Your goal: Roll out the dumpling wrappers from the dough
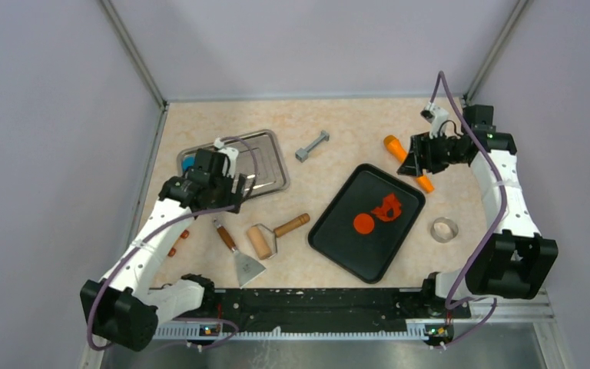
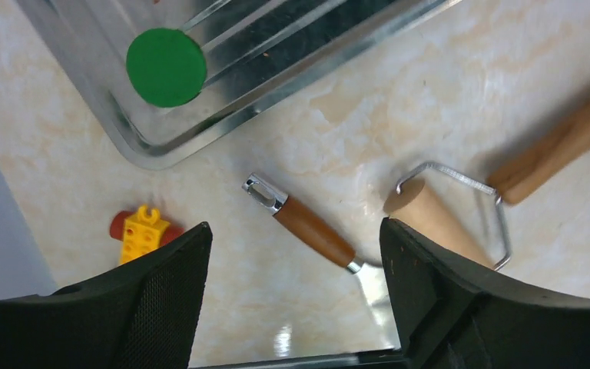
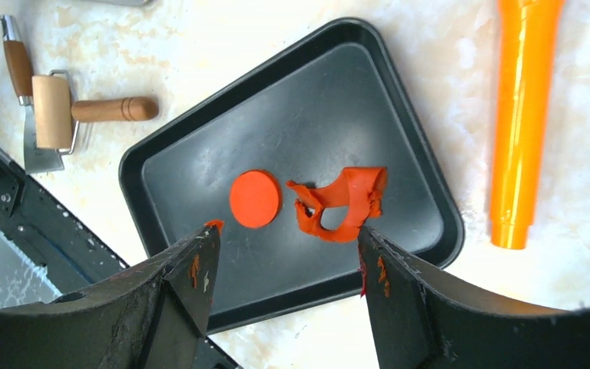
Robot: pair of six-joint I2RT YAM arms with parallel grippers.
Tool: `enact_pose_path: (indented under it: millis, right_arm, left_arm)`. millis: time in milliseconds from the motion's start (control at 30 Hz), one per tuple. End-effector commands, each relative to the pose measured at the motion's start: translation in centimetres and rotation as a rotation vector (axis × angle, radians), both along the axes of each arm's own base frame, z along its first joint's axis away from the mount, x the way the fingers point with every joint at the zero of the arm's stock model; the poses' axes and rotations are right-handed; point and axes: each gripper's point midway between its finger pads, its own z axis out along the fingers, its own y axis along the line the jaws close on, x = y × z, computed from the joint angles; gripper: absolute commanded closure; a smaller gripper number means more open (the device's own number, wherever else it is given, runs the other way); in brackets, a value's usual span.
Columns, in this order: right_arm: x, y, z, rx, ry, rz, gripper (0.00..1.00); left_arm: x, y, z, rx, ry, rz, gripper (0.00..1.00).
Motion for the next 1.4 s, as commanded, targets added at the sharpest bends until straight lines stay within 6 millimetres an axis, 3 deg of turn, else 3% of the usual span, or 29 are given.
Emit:
enact_pose_path:
  millis: [0,100,233,433,667,833,1167,1267,1367]
  right_arm:
    - [1.9,-0.5,3.0,-0.021,-0.064,-0.026,0.32]
    - [2.1,-0.6,3.7,-0.018,-0.068,-0.038,0.32]
    - [1.6,-0.7,4.2,-0.032,-0.061,-0.036,0.31]
    - [0.8,-0.8,4.0,-0.050,-0.044,-0.025,0.31]
    - [0.3,-0.9,3.9,-0.062,-0.044,-0.021,0.31]
    - [0.3,-0.7,4.0,-0.048,-0.042,-0.014,0.31]
    - [1.1,0.6,5.7,0.031,-0.160,-0.011,0.31]
    - [1.2,2.3,5.8,0.069,-0.193,0.019,0.31]
    - [0.9,5.5,5.2,0.116,-0.194,0.097,0.31]
  left_arm:
    - [1.9,1.0,0.7,-0.270,-0.013,0.507,0.18]
    - [-0.1,3.4,-3.9,-0.295,0.112,0.738,0.20]
    - [-1.0,4.3,-8.0,-0.315,0.236,0.824,0.25]
    - [0.5,2.1,-10.5,-0.439,0.259,0.753,0.31]
    - [-1.7,3.3,-14.0,-0.348,0.388,0.859,0.38]
    - [-1.8,3.5,-13.3,-0.335,0.390,0.862,0.58]
    - [1.4,1.2,-6.9,-0.486,0.173,0.536,0.97]
    - [1.9,0.0,-5.1,-0.538,0.111,0.408,1.00]
    - [1.7,-1.1,-3.8,-0.554,0.088,0.299,1.00]
